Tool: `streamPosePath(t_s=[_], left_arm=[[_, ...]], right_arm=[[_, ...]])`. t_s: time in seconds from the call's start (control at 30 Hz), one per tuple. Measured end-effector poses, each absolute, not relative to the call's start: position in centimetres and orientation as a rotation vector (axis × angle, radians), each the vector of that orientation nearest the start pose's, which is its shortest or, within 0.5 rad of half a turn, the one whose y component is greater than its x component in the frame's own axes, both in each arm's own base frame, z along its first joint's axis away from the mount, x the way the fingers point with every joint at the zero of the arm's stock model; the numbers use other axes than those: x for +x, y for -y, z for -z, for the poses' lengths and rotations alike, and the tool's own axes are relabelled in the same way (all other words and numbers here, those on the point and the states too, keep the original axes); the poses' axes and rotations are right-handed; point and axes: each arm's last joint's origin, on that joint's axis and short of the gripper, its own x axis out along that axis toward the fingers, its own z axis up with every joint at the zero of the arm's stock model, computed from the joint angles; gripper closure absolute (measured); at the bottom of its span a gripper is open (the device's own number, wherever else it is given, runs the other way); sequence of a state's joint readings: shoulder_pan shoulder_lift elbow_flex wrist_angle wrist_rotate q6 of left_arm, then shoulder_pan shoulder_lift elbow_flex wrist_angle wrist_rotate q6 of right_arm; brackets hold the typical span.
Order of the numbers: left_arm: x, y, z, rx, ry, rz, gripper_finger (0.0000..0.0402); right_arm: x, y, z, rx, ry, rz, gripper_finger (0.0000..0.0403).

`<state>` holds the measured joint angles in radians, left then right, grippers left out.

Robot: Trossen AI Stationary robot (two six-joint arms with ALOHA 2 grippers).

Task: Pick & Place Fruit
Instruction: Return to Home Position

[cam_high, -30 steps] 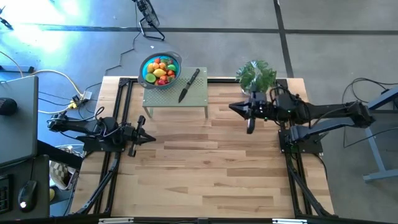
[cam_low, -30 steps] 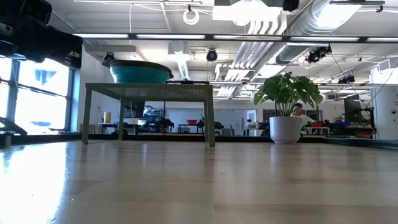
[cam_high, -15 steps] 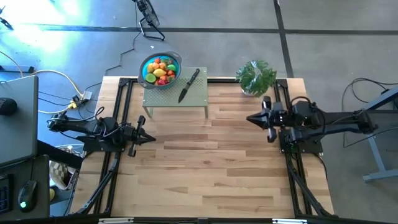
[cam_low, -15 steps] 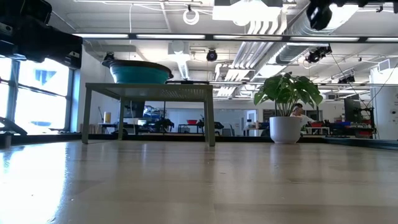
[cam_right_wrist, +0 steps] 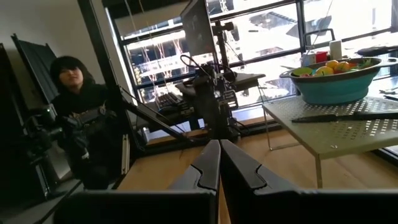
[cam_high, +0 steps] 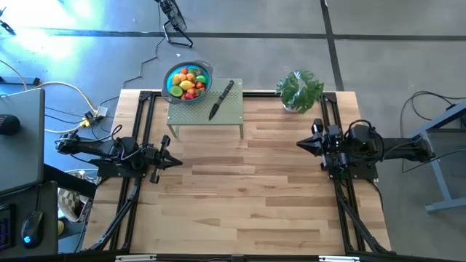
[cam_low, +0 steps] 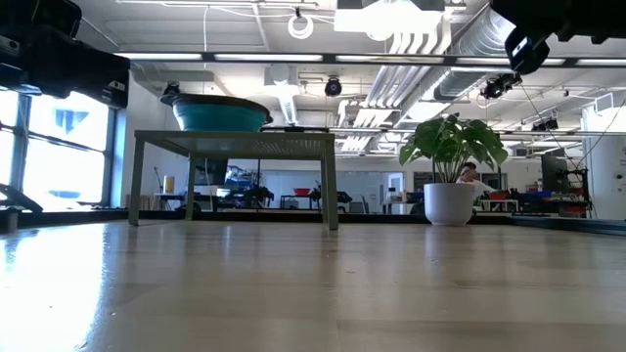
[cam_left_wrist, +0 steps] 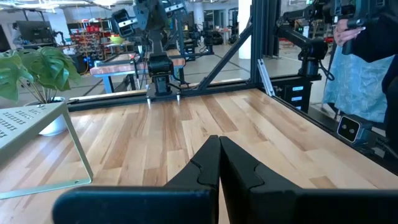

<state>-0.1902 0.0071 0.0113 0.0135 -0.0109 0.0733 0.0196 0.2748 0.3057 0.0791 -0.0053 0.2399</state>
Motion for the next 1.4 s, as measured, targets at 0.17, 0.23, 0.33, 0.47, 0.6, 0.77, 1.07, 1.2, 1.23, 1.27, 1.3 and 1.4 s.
streamPosePath(t_s=[0.17, 0.23, 0.33, 0.47, 0.6, 0.77, 1.07, 1.2, 1.23, 1.27, 1.3, 1.4], left_arm=[[9.6, 1.8, -16.8, 0.071, 0.025, 0.179, 0.0401], [9.6, 1.8, -16.8, 0.071, 0.024, 0.179, 0.0401], [9.6, 1.8, -16.8, 0.071, 0.025, 0.179, 0.0402], [9.6, 1.8, -16.8, 0.071, 0.024, 0.179, 0.0401], [9.6, 1.8, -16.8, 0.071, 0.024, 0.179, 0.0402], [9.6, 1.8, -16.8, 0.071, 0.024, 0.179, 0.0402], [9.6, 1.8, -16.8, 0.071, 0.025, 0.179, 0.0402], [9.6, 1.8, -16.8, 0.071, 0.024, 0.179, 0.0402], [9.6, 1.8, -16.8, 0.071, 0.024, 0.179, 0.0401], [9.6, 1.8, -16.8, 0.071, 0.025, 0.179, 0.0402], [9.6, 1.8, -16.8, 0.071, 0.024, 0.179, 0.0402], [9.6, 1.8, -16.8, 0.071, 0.025, 0.179, 0.0402]], right_arm=[[10.2, -0.2, -24.1, 0.259, 0.107, -0.042, 0.0399], [10.1, -0.2, -23.5, 0.268, 0.101, -0.049, 0.0399], [10.1, -0.3, -22.8, 0.279, 0.088, -0.075, 0.0399], [10.0, -0.4, -22.6, 0.29, 0.07, -0.095, 0.0399], [9.9, -0.4, -22.5, 0.289, 0.056, -0.115, 0.0399], [9.8, -0.4, -22.1, 0.29, 0.019, -0.109, 0.0399], [9.2, -0.4, -21.7, 0.292, -0.005, -0.098, 0.0399], [8.8, -0.4, -21.7, 0.291, 0.008, -0.098, 0.0399], [8.7, -0.4, -21.7, 0.291, 0.008, -0.09, 0.0399], [8.5, -0.3, -21.6, 0.293, 0.005, -0.078, 0.0399], [8.3, -0.3, -21.5, 0.295, 0.001, -0.068, 0.0399], [8.1, -0.3, -21.6, 0.295, 0.013, -0.07, 0.0399]])
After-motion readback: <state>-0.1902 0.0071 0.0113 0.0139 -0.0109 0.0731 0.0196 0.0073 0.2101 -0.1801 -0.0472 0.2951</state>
